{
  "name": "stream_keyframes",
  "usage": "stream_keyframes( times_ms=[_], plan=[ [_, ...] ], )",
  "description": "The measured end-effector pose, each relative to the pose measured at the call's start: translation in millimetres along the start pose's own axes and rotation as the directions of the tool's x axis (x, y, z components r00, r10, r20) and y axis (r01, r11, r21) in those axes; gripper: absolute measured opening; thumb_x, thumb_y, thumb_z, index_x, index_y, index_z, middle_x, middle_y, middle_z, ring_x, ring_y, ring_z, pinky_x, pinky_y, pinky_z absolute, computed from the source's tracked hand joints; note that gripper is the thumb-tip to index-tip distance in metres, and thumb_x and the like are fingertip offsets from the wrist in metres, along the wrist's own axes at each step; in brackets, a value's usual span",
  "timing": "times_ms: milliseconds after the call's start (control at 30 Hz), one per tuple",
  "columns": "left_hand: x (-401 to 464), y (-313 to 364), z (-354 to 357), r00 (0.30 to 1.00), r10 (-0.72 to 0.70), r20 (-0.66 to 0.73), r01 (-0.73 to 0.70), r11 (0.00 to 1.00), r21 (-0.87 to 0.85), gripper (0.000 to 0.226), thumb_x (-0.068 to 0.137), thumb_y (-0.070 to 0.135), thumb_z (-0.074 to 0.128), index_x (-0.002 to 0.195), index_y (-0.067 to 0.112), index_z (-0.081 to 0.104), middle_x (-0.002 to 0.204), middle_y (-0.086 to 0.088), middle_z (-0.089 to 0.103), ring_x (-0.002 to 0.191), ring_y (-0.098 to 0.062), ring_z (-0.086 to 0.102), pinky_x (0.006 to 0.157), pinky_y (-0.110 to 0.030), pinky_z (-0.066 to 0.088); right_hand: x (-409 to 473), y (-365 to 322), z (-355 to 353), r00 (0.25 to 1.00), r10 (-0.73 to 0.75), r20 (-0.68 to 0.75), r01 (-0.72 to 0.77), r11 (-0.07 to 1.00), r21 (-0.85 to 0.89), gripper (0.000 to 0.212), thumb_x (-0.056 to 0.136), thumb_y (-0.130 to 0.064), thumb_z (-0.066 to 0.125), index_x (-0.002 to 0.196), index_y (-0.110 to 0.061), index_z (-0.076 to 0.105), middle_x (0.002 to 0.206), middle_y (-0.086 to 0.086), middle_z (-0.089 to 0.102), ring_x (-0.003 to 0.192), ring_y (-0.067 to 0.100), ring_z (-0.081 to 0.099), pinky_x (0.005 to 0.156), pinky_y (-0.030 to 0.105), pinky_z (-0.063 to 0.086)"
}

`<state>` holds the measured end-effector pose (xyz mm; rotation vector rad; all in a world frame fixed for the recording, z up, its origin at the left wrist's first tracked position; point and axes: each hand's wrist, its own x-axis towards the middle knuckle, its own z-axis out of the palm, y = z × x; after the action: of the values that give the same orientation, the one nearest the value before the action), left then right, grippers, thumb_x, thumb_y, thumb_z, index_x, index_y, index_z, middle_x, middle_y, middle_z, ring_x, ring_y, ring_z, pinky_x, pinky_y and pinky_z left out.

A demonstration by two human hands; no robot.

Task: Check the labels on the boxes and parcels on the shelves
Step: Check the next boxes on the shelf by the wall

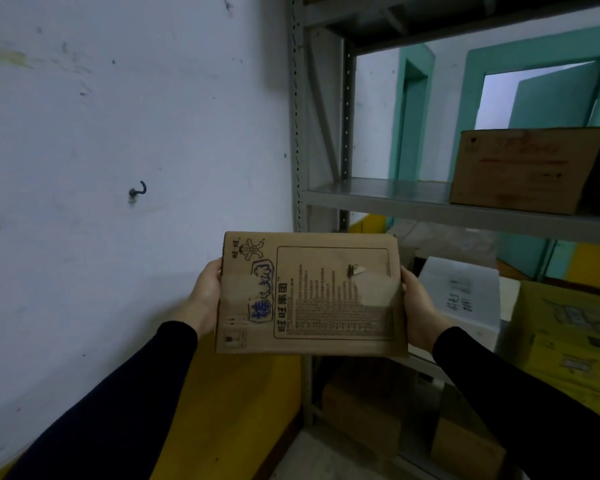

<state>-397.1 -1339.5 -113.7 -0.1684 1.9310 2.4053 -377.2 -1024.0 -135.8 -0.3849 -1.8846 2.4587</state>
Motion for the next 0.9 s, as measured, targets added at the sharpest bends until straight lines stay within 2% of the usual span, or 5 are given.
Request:
stream_keyframes(
  times_ms=[200,367,533,700,900],
  plan=[
    [5.5,28.7,-15.3,0.994,0.105,0.003,-0.103,0.976,-0.193,0.061,0.090,0.071,0.044,0.109,0.020,0.070,0.106,-0.009,0.071,0.095,-0.028,0.068,0.087,-0.043,0.052,6.6,-21.7,-15.9,0.993,-0.108,0.038,0.097,0.970,0.224,0.065,0.098,-0.068,0.030,0.118,-0.021,0.071,0.122,0.016,0.069,0.111,0.035,0.065,0.096,0.048,0.050],
    [-0.6,42.4,-4.5,0.990,0.008,0.140,-0.024,0.994,0.111,0.039,0.098,0.047,0.052,0.102,0.012,0.069,0.082,-0.009,0.073,0.066,-0.021,0.071,0.063,-0.031,0.054,10.9,-35.1,-15.0,0.968,-0.094,0.233,0.071,0.992,0.103,0.058,0.098,-0.061,0.039,0.120,-0.015,0.065,0.099,0.014,0.077,0.084,0.026,0.076,0.071,0.035,0.061],
    [2.2,24.6,-13.8,0.989,0.016,0.144,-0.039,0.986,0.160,0.049,0.080,0.046,0.071,0.112,0.009,0.066,0.101,-0.016,0.068,0.095,-0.032,0.064,0.089,-0.046,0.051,17.7,-34.4,-21.6,0.971,-0.055,0.231,0.041,0.997,0.064,0.038,0.103,-0.042,0.044,0.120,-0.011,0.059,0.086,0.013,0.077,0.070,0.025,0.075,0.053,0.031,0.060],
    [9.2,13.3,-18.5,0.967,0.051,0.251,-0.102,0.976,0.194,0.087,0.043,0.055,0.093,0.121,0.023,0.068,0.107,-0.015,0.071,0.105,-0.034,0.062,0.103,-0.056,0.043,17.2,-39.0,-24.4,0.956,-0.046,0.290,0.042,0.999,0.022,0.035,0.103,-0.042,0.047,0.118,-0.014,0.060,0.091,0.013,0.077,0.075,0.025,0.075,0.056,0.033,0.060],
    [16.3,10.5,-25.1,0.949,0.056,0.309,-0.105,0.984,0.144,0.086,0.053,0.041,0.094,0.131,0.025,0.062,0.123,-0.021,0.067,0.116,-0.039,0.060,0.109,-0.062,0.036,16.4,-31.6,-30.0,0.951,-0.113,0.289,0.128,0.991,-0.035,0.040,0.094,-0.031,0.058,0.131,-0.019,0.052,0.106,0.014,0.075,0.088,0.031,0.074,0.063,0.038,0.062]
  ],
)
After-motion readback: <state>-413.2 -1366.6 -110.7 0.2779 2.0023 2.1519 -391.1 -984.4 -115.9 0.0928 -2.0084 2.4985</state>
